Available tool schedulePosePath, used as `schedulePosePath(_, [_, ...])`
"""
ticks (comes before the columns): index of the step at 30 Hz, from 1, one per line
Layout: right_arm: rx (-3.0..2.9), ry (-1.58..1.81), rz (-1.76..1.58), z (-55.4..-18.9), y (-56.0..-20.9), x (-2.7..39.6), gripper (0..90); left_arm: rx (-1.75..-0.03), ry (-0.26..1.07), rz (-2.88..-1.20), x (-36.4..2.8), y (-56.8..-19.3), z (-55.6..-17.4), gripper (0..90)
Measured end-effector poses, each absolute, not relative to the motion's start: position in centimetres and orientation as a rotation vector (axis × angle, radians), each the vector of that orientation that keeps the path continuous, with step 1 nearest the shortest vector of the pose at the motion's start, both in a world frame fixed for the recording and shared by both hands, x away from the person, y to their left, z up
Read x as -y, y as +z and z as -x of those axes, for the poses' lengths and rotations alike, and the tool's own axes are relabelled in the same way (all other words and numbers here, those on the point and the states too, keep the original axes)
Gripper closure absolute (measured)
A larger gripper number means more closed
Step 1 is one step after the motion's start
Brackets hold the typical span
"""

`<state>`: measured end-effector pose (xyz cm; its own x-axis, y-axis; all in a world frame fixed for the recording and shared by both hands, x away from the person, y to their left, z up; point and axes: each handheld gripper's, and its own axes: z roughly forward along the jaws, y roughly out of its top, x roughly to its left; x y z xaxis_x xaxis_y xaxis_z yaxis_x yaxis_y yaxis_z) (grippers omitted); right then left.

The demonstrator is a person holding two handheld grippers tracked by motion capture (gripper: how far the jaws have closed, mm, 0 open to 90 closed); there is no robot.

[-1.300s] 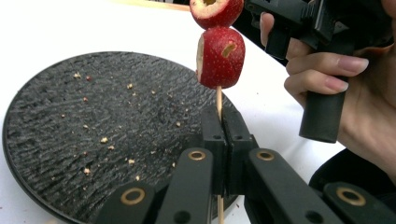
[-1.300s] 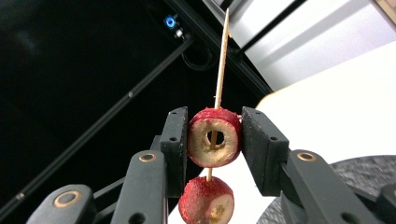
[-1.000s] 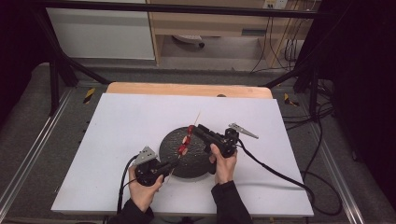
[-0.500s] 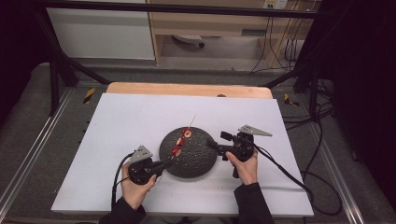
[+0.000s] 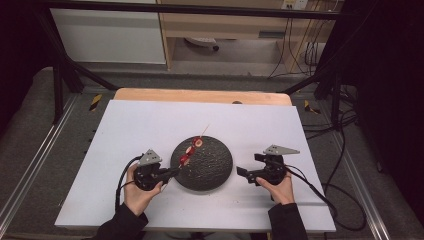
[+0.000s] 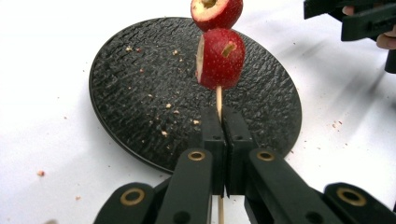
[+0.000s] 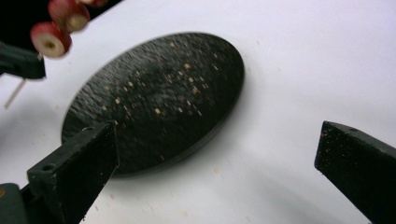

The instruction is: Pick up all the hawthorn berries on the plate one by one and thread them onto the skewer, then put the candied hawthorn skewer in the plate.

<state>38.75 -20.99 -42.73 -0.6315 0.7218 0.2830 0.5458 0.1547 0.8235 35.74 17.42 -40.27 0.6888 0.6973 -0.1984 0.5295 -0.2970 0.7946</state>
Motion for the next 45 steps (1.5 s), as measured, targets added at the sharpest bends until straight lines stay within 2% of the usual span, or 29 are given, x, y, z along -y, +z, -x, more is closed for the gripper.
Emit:
schedulePosePath(20, [-2.265,1.372,-1.268,-36.6,-45.0,24.8,1.2,-0.951,0.243,-2.13,-15.8,-39.2,-38.5,89.0])
schedulePosePath(45, [-2.272,1.347,-1.27,-35.8,-45.6,25.9,1.6,-1.006,0.242,-2.35,-12.6,-42.0,-40.0,88.9])
